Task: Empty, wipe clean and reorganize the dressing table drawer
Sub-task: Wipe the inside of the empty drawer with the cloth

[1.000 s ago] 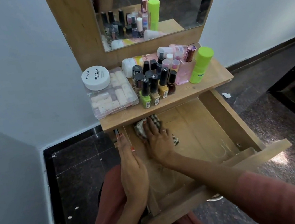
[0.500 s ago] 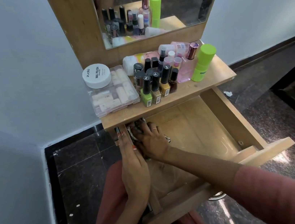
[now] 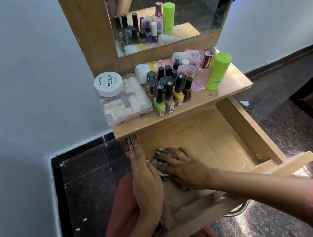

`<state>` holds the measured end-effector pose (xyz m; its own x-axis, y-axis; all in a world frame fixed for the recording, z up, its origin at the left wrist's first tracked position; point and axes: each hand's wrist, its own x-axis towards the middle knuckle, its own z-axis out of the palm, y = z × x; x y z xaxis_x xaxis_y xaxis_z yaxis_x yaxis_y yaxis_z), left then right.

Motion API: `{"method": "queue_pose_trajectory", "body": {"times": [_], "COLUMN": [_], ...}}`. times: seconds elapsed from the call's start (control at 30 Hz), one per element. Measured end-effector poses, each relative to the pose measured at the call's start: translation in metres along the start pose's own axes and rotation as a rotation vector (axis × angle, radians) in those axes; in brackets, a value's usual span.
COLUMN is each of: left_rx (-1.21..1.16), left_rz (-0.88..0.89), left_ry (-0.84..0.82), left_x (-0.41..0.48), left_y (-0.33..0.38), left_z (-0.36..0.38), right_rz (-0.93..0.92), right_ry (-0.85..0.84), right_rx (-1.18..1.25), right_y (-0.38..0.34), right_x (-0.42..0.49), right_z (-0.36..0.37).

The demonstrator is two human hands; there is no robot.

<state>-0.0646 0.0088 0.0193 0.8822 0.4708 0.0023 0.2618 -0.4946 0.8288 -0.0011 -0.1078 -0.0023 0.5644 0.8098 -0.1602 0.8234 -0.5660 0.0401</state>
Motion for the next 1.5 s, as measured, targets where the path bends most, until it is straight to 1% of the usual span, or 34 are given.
{"method": "queue_pose_trajectory", "body": {"times": [0.07,0.17,0.23,0.33,0.4,0.47,0.67,0.87,1.0,1.13,1.23,1.37,1.43,1.5], "left_rx": [0.000,-0.014,-0.031,-0.033,-0.026,-0.028,-0.016,0.009,0.115,0.247,0.290,0.302,0.313,0.348], "left_rz": [-0.001,0.003,-0.008,-0.012,-0.004,0.001,0.003,-0.008,0.015,0.038,0.045,0.066,0.077,0.100], "left_ry": [0.003,0.012,0.015,0.022,0.027,0.026,0.025,0.021,0.017,0.006,0.004,0.009,0.002,-0.007], "left_x": [0.000,0.000,0.001,0.002,0.000,-0.002,-0.002,-0.002,0.001,0.004,0.005,0.004,0.004,0.006], "left_y": [0.000,0.000,0.000,-0.001,-0.001,-0.001,-0.002,-0.003,-0.003,-0.003,-0.004,-0.005,-0.006,-0.006], "left_z": [0.001,0.001,0.002,0.003,0.003,0.003,0.003,0.003,0.004,0.004,0.004,0.004,0.003,0.002], "right_rz": [0.021,0.102,0.138,0.178,0.136,0.092,-0.027,-0.166,-0.232,-0.279,-0.210,0.077,0.239,0.353], "right_ry": [0.010,-0.034,-0.035,0.007,-0.022,-0.126,-0.266,-0.476,-0.498,-0.384,-0.238,-0.156,-0.117,-0.134], "right_rx": [-0.016,-0.002,-0.007,0.048,0.073,0.128,0.236,0.214,0.250,0.223,0.199,0.188,0.235,0.252], "right_y": [0.005,0.010,0.013,0.016,0.015,0.014,0.006,-0.002,-0.005,0.002,0.017,0.051,0.064,0.071], "right_x": [0.013,0.035,0.046,0.049,0.047,0.041,0.008,-0.021,-0.024,-0.026,-0.029,-0.022,-0.019,-0.018], "right_z": [0.002,-0.007,-0.015,-0.021,-0.018,-0.018,-0.029,-0.034,-0.038,-0.034,-0.027,-0.018,-0.016,-0.010]}}
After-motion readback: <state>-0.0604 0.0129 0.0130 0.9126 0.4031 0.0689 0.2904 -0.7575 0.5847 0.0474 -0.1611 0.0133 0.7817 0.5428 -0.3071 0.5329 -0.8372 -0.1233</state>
